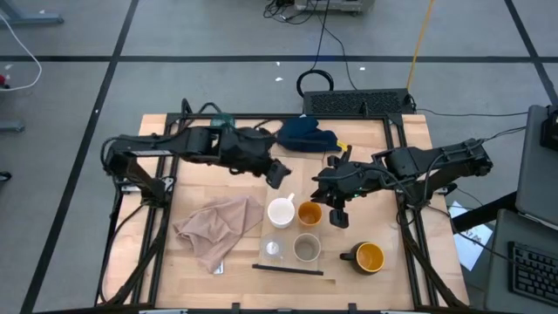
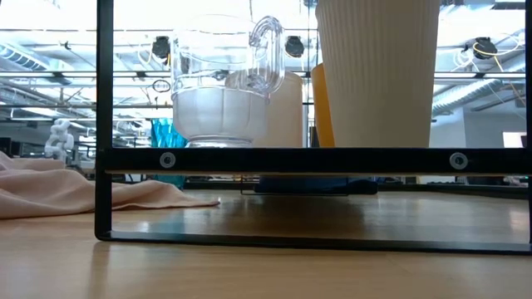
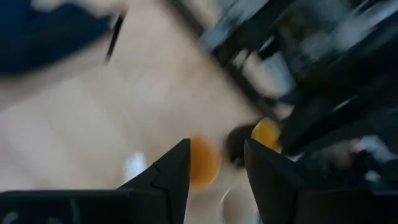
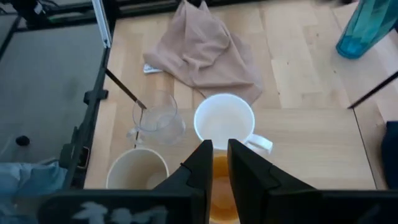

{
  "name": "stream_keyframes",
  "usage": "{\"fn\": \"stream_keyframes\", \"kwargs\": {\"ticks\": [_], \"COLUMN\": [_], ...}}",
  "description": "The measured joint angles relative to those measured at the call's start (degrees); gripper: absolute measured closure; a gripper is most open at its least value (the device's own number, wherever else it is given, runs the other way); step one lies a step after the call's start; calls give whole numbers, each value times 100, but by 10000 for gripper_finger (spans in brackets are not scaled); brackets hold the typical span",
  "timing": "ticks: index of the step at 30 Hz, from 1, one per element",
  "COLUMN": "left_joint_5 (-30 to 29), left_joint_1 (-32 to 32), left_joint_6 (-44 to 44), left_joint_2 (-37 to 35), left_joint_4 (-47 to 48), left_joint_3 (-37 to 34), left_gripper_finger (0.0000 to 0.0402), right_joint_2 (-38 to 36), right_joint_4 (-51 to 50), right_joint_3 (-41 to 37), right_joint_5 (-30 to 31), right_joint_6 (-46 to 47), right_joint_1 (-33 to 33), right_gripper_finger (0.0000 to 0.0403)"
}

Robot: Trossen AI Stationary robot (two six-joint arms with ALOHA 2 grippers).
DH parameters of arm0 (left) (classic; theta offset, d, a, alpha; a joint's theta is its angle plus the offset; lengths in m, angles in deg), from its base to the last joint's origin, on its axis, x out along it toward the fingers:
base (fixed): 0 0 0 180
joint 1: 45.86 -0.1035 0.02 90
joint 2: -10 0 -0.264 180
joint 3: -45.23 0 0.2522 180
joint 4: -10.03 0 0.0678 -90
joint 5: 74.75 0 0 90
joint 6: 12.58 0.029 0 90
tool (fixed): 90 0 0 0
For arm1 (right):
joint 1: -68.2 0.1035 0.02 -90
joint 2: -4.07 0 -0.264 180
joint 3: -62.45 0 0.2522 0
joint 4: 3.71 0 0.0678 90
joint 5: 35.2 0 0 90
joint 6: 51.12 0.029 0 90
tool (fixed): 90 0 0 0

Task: Stack small to large cups/mugs on shelf
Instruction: Put the black cup on the shelf aligned with the white cup

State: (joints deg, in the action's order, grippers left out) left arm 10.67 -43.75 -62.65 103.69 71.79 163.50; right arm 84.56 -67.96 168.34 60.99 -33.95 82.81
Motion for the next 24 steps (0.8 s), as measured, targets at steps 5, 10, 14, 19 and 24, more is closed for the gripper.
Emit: {"fn": "stream_keyframes", "kwargs": {"ticks": [5, 10, 14, 19, 24], "left_joint_5": [-152, -149, -151, -156, -453], "left_joint_1": [-2, 0, 0, 0, 0], "left_joint_6": [226, 139, -45, -268, -264], "left_joint_2": [-142, -125, -104, -103, -101], "left_joint_4": [-723, -1185, -1475, -1747, -1803], "left_joint_3": [8, -4, -2, -2, -2], "left_gripper_finger": [252, 252, 252, 252, 252], "right_joint_2": [0, 0, 0, 0, 0], "right_joint_4": [158, 284, 337, 572, 881], "right_joint_3": [0, 0, 0, 0, 0], "right_joint_5": [-1, 3, 1, -1, -19], "right_joint_6": [13, 15, 14, -9, -23], "right_joint_1": [0, 37, 121, 221, 290], "right_gripper_finger": [361, 361, 361, 361, 361]}}
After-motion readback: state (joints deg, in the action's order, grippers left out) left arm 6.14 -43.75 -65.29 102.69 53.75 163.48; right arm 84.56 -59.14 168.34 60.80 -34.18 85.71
